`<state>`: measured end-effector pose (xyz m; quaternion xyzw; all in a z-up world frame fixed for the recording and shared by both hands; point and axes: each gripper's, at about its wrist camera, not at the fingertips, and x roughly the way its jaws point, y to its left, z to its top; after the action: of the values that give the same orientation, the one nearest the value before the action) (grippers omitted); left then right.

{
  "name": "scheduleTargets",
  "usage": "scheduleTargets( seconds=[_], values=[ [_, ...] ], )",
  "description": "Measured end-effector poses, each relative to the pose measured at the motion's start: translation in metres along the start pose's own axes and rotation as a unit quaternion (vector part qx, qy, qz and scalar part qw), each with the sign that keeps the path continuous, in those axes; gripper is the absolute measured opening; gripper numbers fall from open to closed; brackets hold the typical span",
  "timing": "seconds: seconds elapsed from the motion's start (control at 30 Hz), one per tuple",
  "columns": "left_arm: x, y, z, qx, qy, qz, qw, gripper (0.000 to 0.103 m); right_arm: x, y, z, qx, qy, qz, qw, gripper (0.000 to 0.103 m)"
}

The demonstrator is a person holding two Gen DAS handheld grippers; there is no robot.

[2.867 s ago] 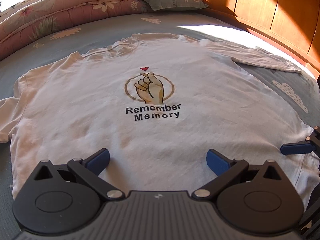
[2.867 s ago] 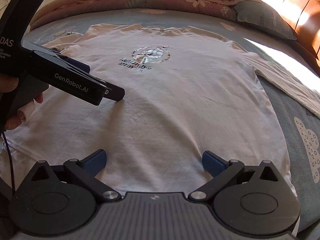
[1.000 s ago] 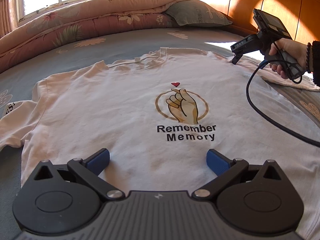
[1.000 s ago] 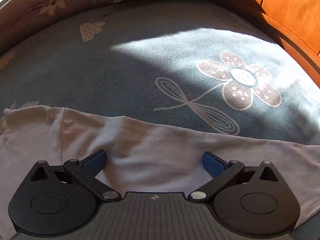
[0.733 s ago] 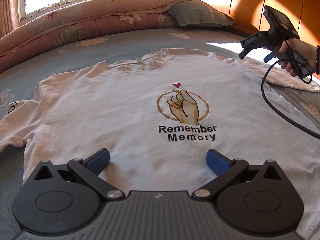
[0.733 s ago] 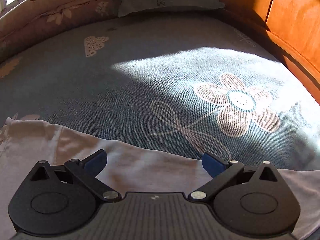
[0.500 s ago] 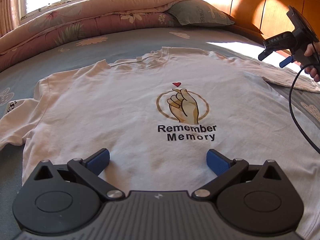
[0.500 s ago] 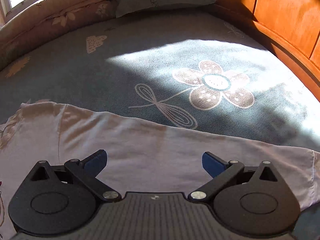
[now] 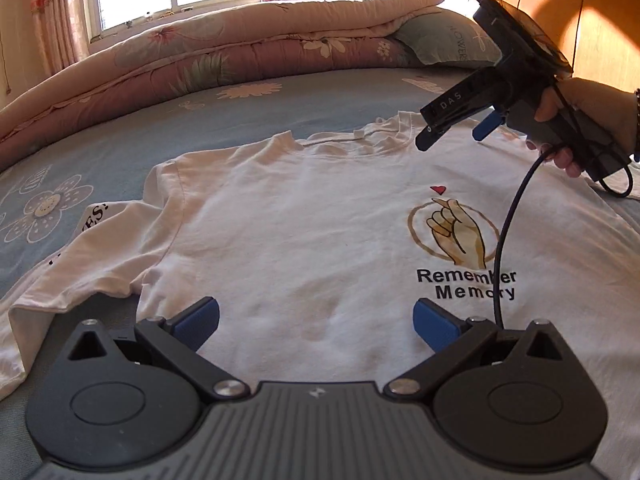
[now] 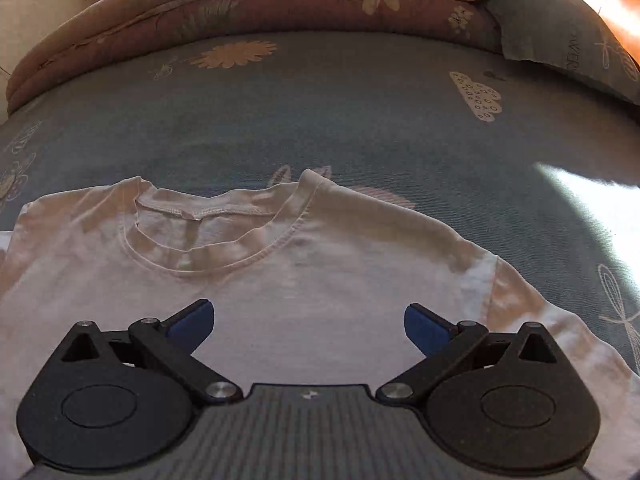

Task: Fold clothes

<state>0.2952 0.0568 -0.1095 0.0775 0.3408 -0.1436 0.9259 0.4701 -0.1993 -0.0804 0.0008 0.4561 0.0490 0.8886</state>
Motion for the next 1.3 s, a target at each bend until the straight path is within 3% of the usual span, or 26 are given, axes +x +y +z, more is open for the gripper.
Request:
scheduleTargets(
  seconds=[0.1,0.17,0.33,0.43,0.57,0.67,0.8,0.87,1.07,1.17,1.3],
  values=[
    [0.007,0.013,-0.001,-0.025,0.010,0.003,0.9996,0.102,0.021,0.011,0.005,-0.024,-0.025,-0.028,0.999,0.103],
    [0.010,0.015,-0.001,-0.028,0.013,0.002,0.9995,0.102,0.026,0.009,0.011,-0.020,-0.036,-0.025,0.999,0.103],
    [0.008,0.011,-0.002,-0.023,0.011,-0.005,0.9997,0.102,-0.009,-0.002,0.003,0.018,-0.029,0.005,0.999,0.103],
    [0.008,0.008,-0.003,-0.018,0.011,-0.002,0.9998,0.102,-0.064,-0.005,-0.043,0.018,-0.039,0.021,0.999,0.103],
    [0.004,0.001,-0.003,-0.016,0.010,-0.010,0.9998,0.102,-0.122,0.003,-0.131,0.006,-0.033,0.044,0.998,0.103],
    [0.000,-0.009,0.001,-0.019,0.007,-0.015,0.9997,0.102,-0.144,0.019,-0.185,-0.024,-0.048,0.052,0.997,0.103],
    [-0.009,-0.026,0.006,-0.021,0.008,-0.015,0.9996,0.102,-0.144,0.036,-0.224,-0.056,-0.046,0.062,0.995,0.103],
    [-0.015,-0.035,0.011,-0.018,0.013,-0.013,0.9997,0.102,-0.145,0.042,-0.232,-0.090,-0.058,0.058,0.993,0.103],
    [-0.020,-0.080,0.052,0.041,0.051,-0.017,0.9977,0.102,-0.145,0.036,-0.240,-0.076,-0.080,0.071,0.991,0.103],
    [-0.008,-0.102,0.058,0.022,0.076,-0.033,0.9963,0.102,-0.147,0.038,-0.242,-0.082,-0.081,0.065,0.991,0.103],
    [-0.005,-0.117,0.043,0.004,0.091,-0.027,0.9955,0.102,-0.149,0.035,-0.241,-0.089,-0.074,0.073,0.991,0.103]
  ],
)
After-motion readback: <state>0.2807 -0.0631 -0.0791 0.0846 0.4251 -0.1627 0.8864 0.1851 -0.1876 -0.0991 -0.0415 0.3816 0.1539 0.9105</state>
